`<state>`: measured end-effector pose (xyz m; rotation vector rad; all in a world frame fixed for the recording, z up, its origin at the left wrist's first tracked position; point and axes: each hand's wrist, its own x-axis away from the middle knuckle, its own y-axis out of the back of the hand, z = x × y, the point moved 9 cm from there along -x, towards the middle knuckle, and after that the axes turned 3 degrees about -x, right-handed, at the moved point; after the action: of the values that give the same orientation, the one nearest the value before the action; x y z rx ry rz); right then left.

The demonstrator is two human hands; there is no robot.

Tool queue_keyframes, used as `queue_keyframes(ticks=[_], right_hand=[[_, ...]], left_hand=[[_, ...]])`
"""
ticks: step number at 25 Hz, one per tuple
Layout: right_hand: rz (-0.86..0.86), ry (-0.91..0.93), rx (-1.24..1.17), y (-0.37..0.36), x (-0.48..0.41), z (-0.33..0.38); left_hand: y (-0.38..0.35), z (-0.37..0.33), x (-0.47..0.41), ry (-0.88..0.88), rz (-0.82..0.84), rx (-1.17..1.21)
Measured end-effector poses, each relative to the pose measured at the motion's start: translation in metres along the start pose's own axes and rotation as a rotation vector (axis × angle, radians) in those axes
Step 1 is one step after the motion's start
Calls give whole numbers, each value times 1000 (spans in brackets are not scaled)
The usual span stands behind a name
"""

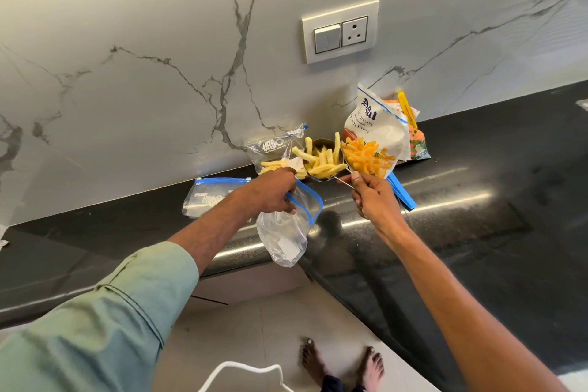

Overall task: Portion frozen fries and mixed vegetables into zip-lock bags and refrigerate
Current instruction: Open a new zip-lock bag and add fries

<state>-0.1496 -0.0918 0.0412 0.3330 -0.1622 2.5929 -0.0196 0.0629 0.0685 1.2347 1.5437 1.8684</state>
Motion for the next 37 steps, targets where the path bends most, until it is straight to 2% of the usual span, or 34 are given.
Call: queue_keyframes(ticks=[3,6,13,23,37], right_hand=[[103,-47,-33,-3,6,-3],[180,-137,-106,-6,11,-18],[212,-222,-46,-5,15,-31],[142,-39,238,4,15,-6],[167,128,666,13,8,23]], left_hand=[[2,2,-2,-11,-19,0],[8,-1,-1,-58,-100,156],[8,-4,2,-105,-178,205],[8,-1,11,-107,-297,355],[8,-11,-1,-58,-295,336]])
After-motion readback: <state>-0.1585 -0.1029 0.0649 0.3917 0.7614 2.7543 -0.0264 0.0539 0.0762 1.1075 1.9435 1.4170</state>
